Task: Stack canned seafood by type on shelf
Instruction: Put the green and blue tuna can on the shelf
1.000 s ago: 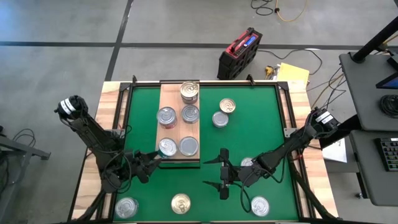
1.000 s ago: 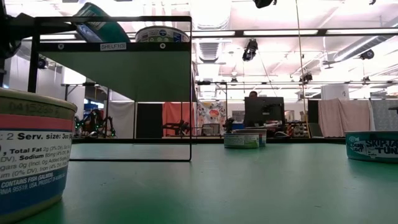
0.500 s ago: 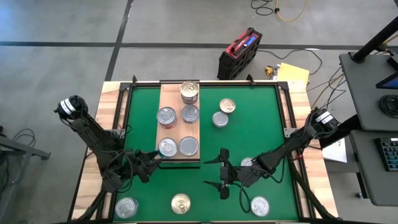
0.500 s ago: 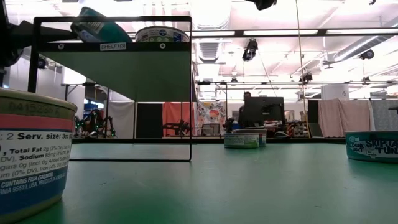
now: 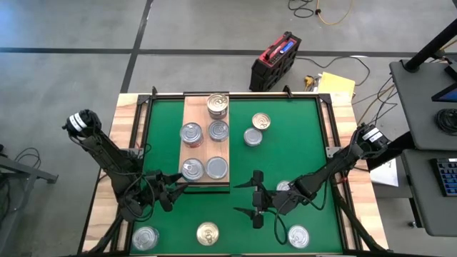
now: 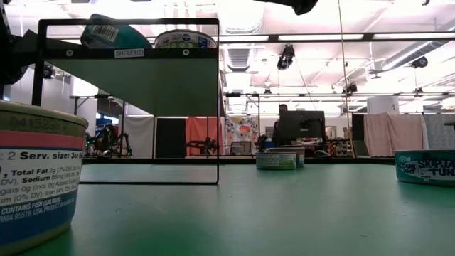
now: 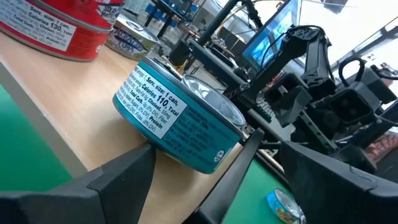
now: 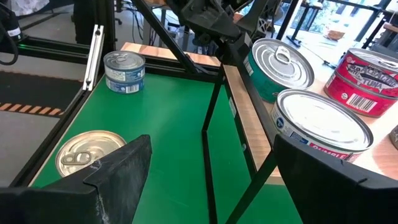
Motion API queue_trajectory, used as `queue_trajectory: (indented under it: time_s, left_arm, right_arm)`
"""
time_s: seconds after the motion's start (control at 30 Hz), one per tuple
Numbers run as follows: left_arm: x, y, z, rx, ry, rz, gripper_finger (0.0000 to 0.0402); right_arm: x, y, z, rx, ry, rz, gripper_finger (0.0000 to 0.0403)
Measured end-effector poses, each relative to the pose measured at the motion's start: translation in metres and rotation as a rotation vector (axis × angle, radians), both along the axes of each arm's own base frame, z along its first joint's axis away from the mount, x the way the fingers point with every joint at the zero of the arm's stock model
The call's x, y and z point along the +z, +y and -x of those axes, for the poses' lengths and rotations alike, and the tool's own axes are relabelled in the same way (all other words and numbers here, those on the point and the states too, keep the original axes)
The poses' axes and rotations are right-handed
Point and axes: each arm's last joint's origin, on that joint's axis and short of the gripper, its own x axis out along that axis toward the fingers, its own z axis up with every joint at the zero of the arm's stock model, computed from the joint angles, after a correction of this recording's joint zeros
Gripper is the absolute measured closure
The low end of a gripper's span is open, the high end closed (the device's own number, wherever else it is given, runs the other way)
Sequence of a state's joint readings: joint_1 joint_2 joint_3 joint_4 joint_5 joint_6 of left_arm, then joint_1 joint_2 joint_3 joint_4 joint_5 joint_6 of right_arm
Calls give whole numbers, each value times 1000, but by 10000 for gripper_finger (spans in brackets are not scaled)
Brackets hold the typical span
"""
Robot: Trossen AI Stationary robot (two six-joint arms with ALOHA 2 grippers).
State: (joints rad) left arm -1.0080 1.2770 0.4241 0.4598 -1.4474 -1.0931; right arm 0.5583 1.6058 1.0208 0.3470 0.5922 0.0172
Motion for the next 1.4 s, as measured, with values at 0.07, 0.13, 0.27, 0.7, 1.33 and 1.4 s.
queue_trajectory:
  time_s: [0.07, 0.13, 0.27, 0.7, 1.33, 1.4]
  left_arm:
    - [0, 0, 0, 0, 1, -2, 74]
    - [-1, 1, 0, 0, 9, -16, 74]
    - [-3, 1, 1, -1, 26, -43, 74]
    - [-5, 2, 1, -15, 162, -318, 74]
    - [-4, 0, 0, -54, 328, -631, 74]
    - [-2, -2, -1, -78, 345, -663, 74]
  right_arm:
    - [0, 0, 0, 0, 0, -2, 74]
    - [0, 0, 0, 0, 0, -2, 74]
    - [0, 0, 0, 0, 0, 1, 74]
    - [0, 0, 0, 4, 1, 15, 74]
    - [0, 0, 0, 2, 1, 10, 74]
    - [0, 0, 0, 2, 1, 10, 74]
